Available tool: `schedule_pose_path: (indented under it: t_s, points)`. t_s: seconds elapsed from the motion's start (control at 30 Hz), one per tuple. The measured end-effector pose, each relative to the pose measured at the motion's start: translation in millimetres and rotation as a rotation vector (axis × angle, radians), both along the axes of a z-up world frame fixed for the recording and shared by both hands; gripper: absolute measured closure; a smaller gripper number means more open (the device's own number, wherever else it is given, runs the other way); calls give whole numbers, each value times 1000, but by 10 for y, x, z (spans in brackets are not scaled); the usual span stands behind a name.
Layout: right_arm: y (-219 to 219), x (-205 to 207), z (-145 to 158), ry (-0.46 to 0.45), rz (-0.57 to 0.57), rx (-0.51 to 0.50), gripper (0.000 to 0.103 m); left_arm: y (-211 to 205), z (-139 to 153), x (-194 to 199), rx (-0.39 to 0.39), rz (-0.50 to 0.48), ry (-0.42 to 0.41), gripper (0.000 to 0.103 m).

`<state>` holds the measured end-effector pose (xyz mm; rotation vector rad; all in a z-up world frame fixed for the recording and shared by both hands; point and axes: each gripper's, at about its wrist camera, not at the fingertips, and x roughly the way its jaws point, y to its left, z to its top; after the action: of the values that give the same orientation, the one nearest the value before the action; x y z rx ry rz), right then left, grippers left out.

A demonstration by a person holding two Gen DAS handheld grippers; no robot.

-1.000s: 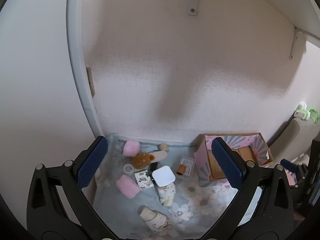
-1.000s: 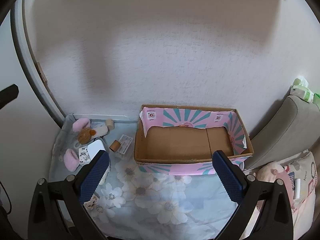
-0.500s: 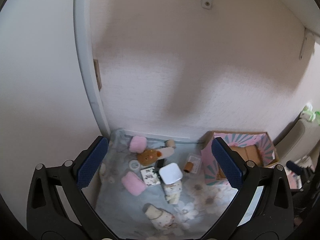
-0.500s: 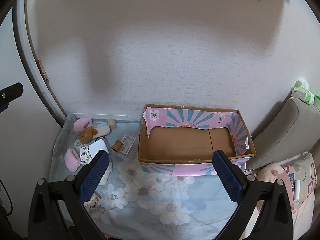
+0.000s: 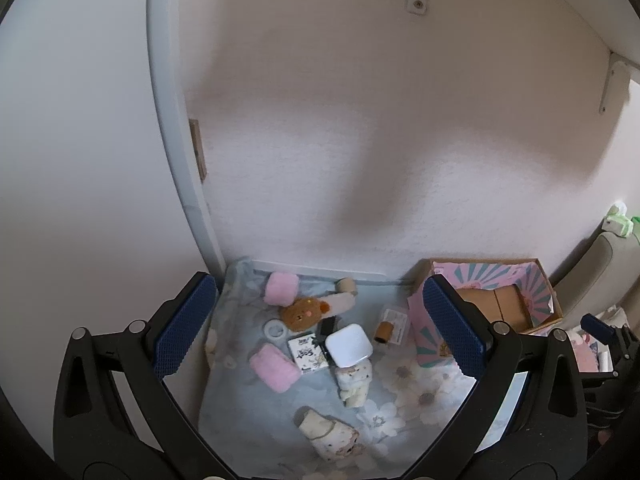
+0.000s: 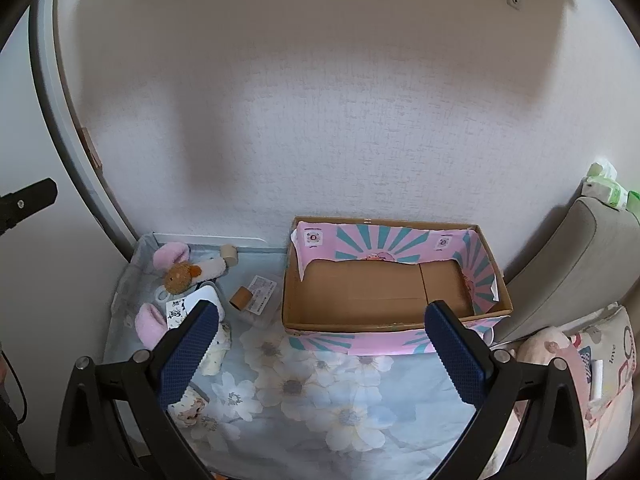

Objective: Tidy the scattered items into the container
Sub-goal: 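Move both tools toward the scattered items on the blanket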

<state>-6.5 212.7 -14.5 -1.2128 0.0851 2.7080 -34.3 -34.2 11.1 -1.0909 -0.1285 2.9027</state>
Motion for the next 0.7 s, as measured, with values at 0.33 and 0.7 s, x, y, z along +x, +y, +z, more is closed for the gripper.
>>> schedule_pose_path:
  t_s: [0.33,0.7]
  points:
    - [-46,27,27,6,15,-29,1,-116,-21,-9,63,-26,-6,0]
    - [-100,61,2,8,27,-53,1,-193,-26,-1,90,-49,-16,0]
